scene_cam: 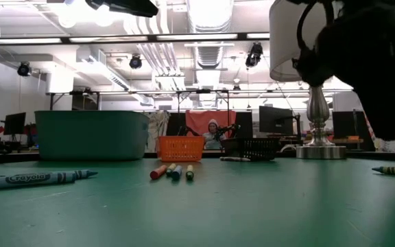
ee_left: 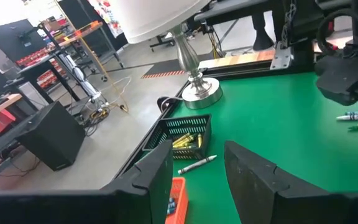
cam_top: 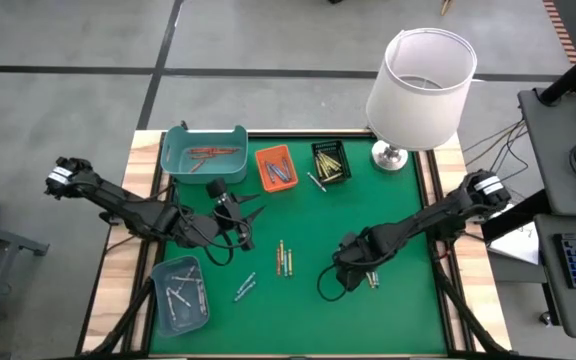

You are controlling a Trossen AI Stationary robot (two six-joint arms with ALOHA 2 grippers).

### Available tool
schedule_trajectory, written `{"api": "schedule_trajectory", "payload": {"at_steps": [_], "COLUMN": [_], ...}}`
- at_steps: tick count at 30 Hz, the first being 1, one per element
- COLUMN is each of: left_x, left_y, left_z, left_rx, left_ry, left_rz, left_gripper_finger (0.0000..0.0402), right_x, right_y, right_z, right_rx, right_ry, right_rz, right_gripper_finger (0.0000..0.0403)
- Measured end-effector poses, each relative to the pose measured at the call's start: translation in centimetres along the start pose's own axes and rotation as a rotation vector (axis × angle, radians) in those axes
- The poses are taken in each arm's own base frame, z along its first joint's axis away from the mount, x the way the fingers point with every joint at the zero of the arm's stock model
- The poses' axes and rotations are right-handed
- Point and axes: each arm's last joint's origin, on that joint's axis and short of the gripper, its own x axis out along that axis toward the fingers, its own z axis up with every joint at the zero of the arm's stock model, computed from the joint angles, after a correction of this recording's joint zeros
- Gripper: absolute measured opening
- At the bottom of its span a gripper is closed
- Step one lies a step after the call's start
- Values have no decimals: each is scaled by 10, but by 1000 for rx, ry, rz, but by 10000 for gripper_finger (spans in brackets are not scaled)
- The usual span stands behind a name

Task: Sort crayons
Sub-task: Put the green crayon into the black bin

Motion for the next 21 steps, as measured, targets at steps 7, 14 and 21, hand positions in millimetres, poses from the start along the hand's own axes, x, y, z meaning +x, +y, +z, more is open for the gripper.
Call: {"api": "schedule_trajectory", "payload": {"at_steps": [7, 14, 21], "left_x": [0, 0, 0], "left_y": [0, 0, 0], "left_z": [-1, -1, -1], "left_rx": [6, 9, 11], "left_ry": [4, 7, 8], "left_rz": [0, 0, 1], "left_gripper_finger": [127, 127, 127], "right_x": [17, 32, 41], "right_y": [3, 0, 1], "right_z": [4, 10, 12], "right_rx": [-8, -39, -57], "right_ry": [24, 34, 31], "right_rz": [-73, -137, -162], "right_gripper_finger": [134, 135, 128]}}
